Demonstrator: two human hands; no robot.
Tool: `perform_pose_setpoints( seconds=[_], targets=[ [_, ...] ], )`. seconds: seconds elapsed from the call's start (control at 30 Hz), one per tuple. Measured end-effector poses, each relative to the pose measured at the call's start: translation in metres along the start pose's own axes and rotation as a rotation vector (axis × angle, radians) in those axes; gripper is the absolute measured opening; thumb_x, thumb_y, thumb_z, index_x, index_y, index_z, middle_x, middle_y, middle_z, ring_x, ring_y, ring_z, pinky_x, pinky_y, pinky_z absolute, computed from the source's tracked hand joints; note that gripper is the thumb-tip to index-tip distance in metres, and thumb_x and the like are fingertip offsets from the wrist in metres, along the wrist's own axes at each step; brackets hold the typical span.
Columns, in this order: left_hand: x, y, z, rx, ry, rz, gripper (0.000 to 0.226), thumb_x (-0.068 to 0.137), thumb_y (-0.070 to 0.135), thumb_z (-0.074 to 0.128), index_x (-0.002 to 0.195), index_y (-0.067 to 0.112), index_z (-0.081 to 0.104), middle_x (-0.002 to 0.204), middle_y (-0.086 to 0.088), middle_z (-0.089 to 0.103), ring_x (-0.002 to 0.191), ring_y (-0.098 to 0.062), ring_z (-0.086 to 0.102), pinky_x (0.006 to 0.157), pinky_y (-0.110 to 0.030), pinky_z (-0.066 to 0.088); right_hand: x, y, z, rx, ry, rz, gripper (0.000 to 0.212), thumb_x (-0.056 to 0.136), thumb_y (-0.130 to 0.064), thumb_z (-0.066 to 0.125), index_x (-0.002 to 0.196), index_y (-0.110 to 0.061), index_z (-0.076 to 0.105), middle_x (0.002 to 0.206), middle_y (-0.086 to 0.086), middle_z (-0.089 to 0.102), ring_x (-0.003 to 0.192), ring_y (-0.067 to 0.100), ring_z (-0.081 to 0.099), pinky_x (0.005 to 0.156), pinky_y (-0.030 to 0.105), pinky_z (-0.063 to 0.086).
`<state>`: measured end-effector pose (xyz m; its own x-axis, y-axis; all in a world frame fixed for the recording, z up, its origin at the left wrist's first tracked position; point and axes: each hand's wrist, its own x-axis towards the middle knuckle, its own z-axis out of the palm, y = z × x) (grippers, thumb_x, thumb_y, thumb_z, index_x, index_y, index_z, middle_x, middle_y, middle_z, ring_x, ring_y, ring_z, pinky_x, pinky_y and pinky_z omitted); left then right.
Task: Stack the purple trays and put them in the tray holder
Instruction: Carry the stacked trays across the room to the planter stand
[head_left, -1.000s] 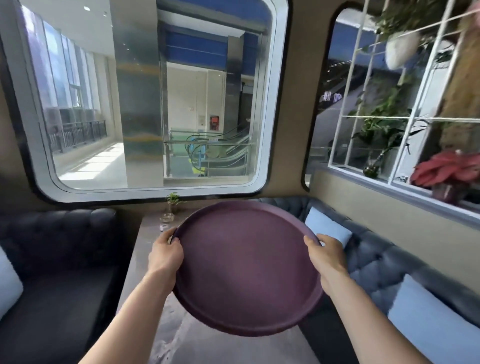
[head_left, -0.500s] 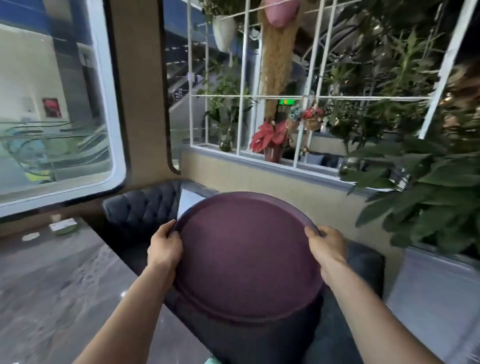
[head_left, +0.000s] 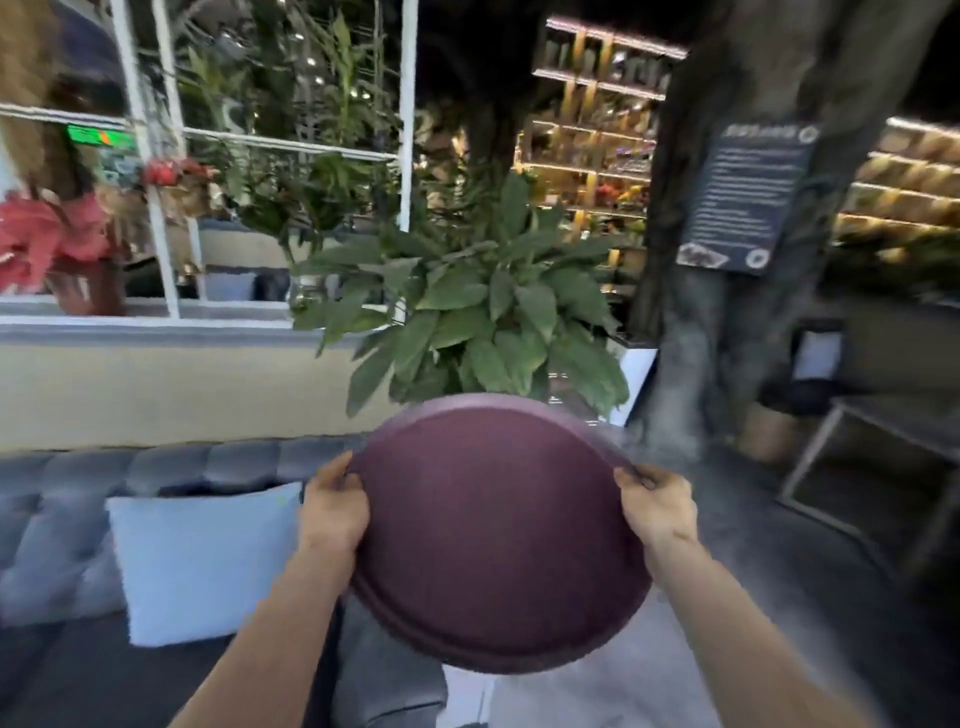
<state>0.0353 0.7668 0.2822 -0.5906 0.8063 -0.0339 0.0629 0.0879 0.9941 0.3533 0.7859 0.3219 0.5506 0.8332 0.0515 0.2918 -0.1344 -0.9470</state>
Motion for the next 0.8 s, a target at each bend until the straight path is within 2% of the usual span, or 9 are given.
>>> perform_pose_setpoints(
  seconds=[0.1, 0.2, 0.27, 0.4, 0.53, 0.63, 0.8],
  targets=[
    [-0.011, 0.001, 0.068, 0.041, -0.141, 0.027, 0.04, 0.097, 0.014, 0.048, 0.134, 0.021, 0.062, 0.138, -0.012, 0.062, 0.126, -0.034, 0.058, 0.108, -0.037, 0.042, 0.007, 0.027, -0.062, 0.008, 0.163, 0.075, 0.035, 0.081, -0.034, 0.069, 0.111, -0.017, 0.072, 0.108, 0.011, 0.073, 0.108, 0.033, 0.063, 0.095, 0.037, 0.046],
    [-0.047, 0.003, 0.131, 0.051, -0.315, 0.068, 0.04, 0.098, 0.014, 0.046, 0.135, 0.02, 0.061, 0.142, -0.008, 0.059, 0.128, -0.031, 0.056, 0.107, -0.032, 0.041, 0.003, 0.054, -0.129, -0.004, 0.312, 0.148, 0.035, 0.08, -0.033, 0.068, 0.112, -0.019, 0.071, 0.102, 0.008, 0.071, 0.101, 0.031, 0.064, 0.092, 0.037, 0.049],
    [-0.077, 0.003, 0.17, 0.029, -0.422, 0.075, 0.04, 0.099, 0.014, 0.046, 0.135, 0.023, 0.06, 0.144, -0.005, 0.058, 0.129, -0.029, 0.055, 0.11, -0.036, 0.041, -0.004, 0.071, -0.173, 0.005, 0.409, 0.187, 0.037, 0.081, -0.033, 0.068, 0.115, -0.019, 0.07, 0.105, 0.008, 0.07, 0.098, 0.029, 0.063, 0.089, 0.034, 0.048],
    [-0.149, 0.004, 0.237, 0.045, -0.603, 0.086, 0.038, 0.097, 0.015, 0.049, 0.132, 0.023, 0.062, 0.138, -0.004, 0.062, 0.118, -0.026, 0.06, 0.102, -0.035, 0.045, -0.027, 0.103, -0.26, -0.017, 0.615, 0.259, 0.045, 0.081, -0.033, 0.068, 0.122, -0.016, 0.066, 0.117, 0.01, 0.07, 0.113, 0.031, 0.062, 0.099, 0.037, 0.046],
    [-0.235, 0.007, 0.293, 0.078, -0.796, 0.133, 0.04, 0.097, 0.017, 0.05, 0.134, 0.023, 0.062, 0.137, -0.006, 0.063, 0.123, -0.03, 0.06, 0.108, -0.044, 0.044, -0.056, 0.135, -0.349, -0.038, 0.757, 0.327, 0.035, 0.08, -0.033, 0.065, 0.112, -0.019, 0.071, 0.111, 0.01, 0.072, 0.105, 0.033, 0.064, 0.097, 0.041, 0.049],
    [-0.304, 0.008, 0.331, 0.055, -0.902, 0.137, 0.041, 0.097, 0.016, 0.052, 0.137, 0.02, 0.059, 0.142, -0.005, 0.059, 0.128, -0.027, 0.057, 0.11, -0.038, 0.042, -0.077, 0.157, -0.414, -0.041, 0.863, 0.369, 0.036, 0.081, -0.033, 0.065, 0.114, -0.02, 0.071, 0.114, 0.009, 0.071, 0.107, 0.034, 0.063, 0.099, 0.041, 0.048],
    [-0.415, 0.007, 0.38, 0.061, -1.055, 0.127, 0.043, 0.097, 0.02, 0.054, 0.139, 0.026, 0.056, 0.142, -0.003, 0.06, 0.127, -0.027, 0.057, 0.101, -0.033, 0.042, -0.107, 0.193, -0.517, -0.067, 0.983, 0.429, 0.039, 0.082, -0.033, 0.064, 0.119, -0.02, 0.069, 0.12, 0.012, 0.068, 0.112, 0.036, 0.061, 0.101, 0.042, 0.047]
  ],
)
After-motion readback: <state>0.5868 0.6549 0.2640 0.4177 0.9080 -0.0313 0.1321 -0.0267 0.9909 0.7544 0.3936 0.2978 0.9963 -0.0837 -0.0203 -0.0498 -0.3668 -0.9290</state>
